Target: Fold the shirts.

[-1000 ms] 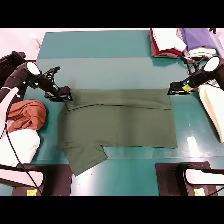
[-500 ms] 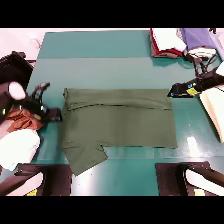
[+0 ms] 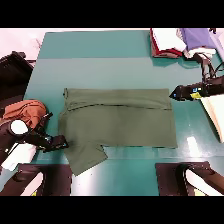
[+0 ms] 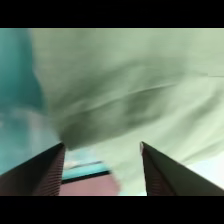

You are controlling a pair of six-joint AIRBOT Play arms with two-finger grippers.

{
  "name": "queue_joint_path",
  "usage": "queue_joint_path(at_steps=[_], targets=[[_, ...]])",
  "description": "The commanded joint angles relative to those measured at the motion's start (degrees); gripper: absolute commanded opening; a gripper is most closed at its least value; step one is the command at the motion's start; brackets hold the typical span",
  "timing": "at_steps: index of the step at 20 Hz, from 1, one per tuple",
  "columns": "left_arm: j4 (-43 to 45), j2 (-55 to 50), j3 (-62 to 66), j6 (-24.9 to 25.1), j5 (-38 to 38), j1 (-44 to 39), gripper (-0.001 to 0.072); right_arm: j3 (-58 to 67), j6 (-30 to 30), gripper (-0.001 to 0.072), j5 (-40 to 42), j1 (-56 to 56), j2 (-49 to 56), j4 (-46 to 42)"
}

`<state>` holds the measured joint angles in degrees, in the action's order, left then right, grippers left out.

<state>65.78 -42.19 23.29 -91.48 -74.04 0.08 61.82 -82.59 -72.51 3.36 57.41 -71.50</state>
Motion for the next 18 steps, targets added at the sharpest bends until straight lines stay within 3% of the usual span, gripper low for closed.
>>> queue_joint_path(at_steps=[1,7,8,9,15,16,17,18], targets=[[-5.79,0.70,-1.46,-0.22,3.21,0.02,0.0541,-0.15,-0.02,0.0428,0.09,-0.04,-0.39,1.22],[-5.38,0.70,-1.46,-0.02,2.75,0.02,0.0514,-0.15,-0.02,0.0428,-1.84,-0.04,-0.48,1.51],[-5.33,0.72,-1.44,0.42,2.40,0.02,0.0249,-0.22,-0.02,0.0428,-2.40,0.09,-0.74,1.36],[-5.60,0.72,-1.42,1.77,2.08,0.02,0.0043,-0.42,0.13,0.0428,-3.10,0.79,-1.38,1.38],[-5.38,0.72,1.86,3.45,-0.09,0.02,0.0032,-15.45,4.92,0.0429,-12.63,17.42,-8.09,-0.98],[-5.35,0.72,2.32,3.48,-0.09,0.02,0.0032,-19.06,5.84,0.0450,-13.66,21.51,-8.57,-2.08],[-5.38,0.72,2.49,3.50,0.00,0.02,0.0033,-22.60,6.14,0.0533,-13.60,25.05,-8.59,-2.03],[-5.40,0.72,2.56,3.52,0.09,0.02,0.0032,-25.51,6.21,0.0551,-12.72,27.30,-8.28,-2.03]])
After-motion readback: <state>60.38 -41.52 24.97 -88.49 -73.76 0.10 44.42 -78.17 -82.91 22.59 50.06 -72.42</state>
